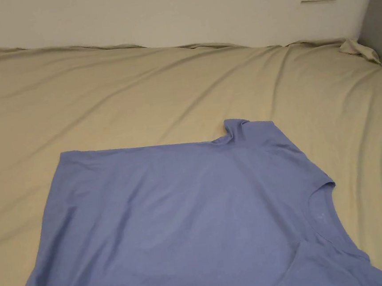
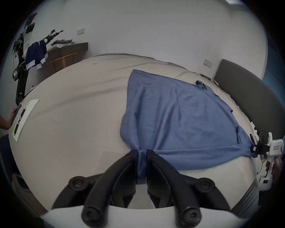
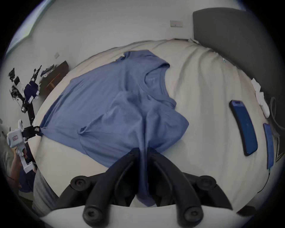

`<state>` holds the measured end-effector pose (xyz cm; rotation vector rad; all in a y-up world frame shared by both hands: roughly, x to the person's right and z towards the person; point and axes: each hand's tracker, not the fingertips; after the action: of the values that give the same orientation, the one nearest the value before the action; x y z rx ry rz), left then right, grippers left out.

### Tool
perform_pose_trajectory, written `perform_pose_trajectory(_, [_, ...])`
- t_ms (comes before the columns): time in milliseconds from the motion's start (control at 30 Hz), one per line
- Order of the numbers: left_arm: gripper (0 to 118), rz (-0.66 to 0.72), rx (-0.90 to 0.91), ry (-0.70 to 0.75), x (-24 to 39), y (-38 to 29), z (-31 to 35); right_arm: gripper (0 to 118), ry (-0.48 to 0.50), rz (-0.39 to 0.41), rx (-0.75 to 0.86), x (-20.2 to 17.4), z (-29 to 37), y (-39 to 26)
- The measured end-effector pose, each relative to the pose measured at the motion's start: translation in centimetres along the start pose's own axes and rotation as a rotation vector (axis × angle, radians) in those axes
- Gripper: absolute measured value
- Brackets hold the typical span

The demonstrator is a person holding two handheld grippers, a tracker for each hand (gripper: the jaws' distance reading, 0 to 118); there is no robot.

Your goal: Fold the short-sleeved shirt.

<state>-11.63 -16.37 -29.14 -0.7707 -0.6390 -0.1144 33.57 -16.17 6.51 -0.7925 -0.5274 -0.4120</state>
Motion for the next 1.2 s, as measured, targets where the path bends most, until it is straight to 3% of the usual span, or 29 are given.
perform_pose_trajectory(267, [10,-0.023,0.028,-0.031,0.4,3.7,1.8,12,-0.002,0.122,0.157,-2.7,3.4,4.6])
perform_pose_trajectory(433, [10,-0.023,0.031,-0.063,-0.2,8.9,0.1,12,-0.007,0.167,0.138,-3.7,1.8,11.1])
perform_pose_trajectory(633, [10,-0.058,-0.068,-0.067,-1.1,14.2,-5.5,12,-0.008,0.088,0.011,-2.6,-4.3,17.7])
perform_pose_trajectory(800, [10,-0.044,-0.119,-0.062,-1.3,15.1,-9.8,13,-0.016,0.018,-0.033,-1.4,-10.1,18.6])
perform_pose_trajectory(833, [15,-0.047,-0.126,-0.062,-1.2,15.0,-10.3,18,-0.021,-0.013,-0.016,-1.3,-10.8,18.4])
perform_pose_trajectory(867, [32,-0.054,-0.121,-0.035,-1.0,14.7,-10.5,37,-0.027,-0.016,0.013,-1.1,-11.0,18.1])
perform_pose_trajectory(900, [81,-0.061,-0.114,0.017,-1.1,14.6,-10.6,82,-0.033,-0.024,0.033,-1.1,-11.0,17.8])
perform_pose_trajectory(933, [111,-0.049,-0.13,0.019,-1.2,14.4,-10.6,100,-0.034,-0.041,0.05,-1.1,-10.8,17.4])
perform_pose_trajectory(967, [118,-0.007,-0.111,-0.004,-1.7,14.0,-10.1,102,0.007,-0.054,0.077,-0.9,-10.1,17.1])
perform_pose_trajectory(1067, [118,0.085,-0.033,-0.069,-2.8,13.3,-6.8,101,0.074,-0.025,0.23,-1.0,-6.5,15.4])
perform_pose_trajectory(1167, [117,0.09,0.105,-0.021,-2.9,10.6,-2.3,101,0.094,0.021,0.358,-1.1,-2.4,12.5])
perform_pose_trajectory(1200, [114,0.091,0.136,-0.014,-2.9,9.3,-0.9,94,0.112,0.025,0.368,-1.3,-1.2,11.4])
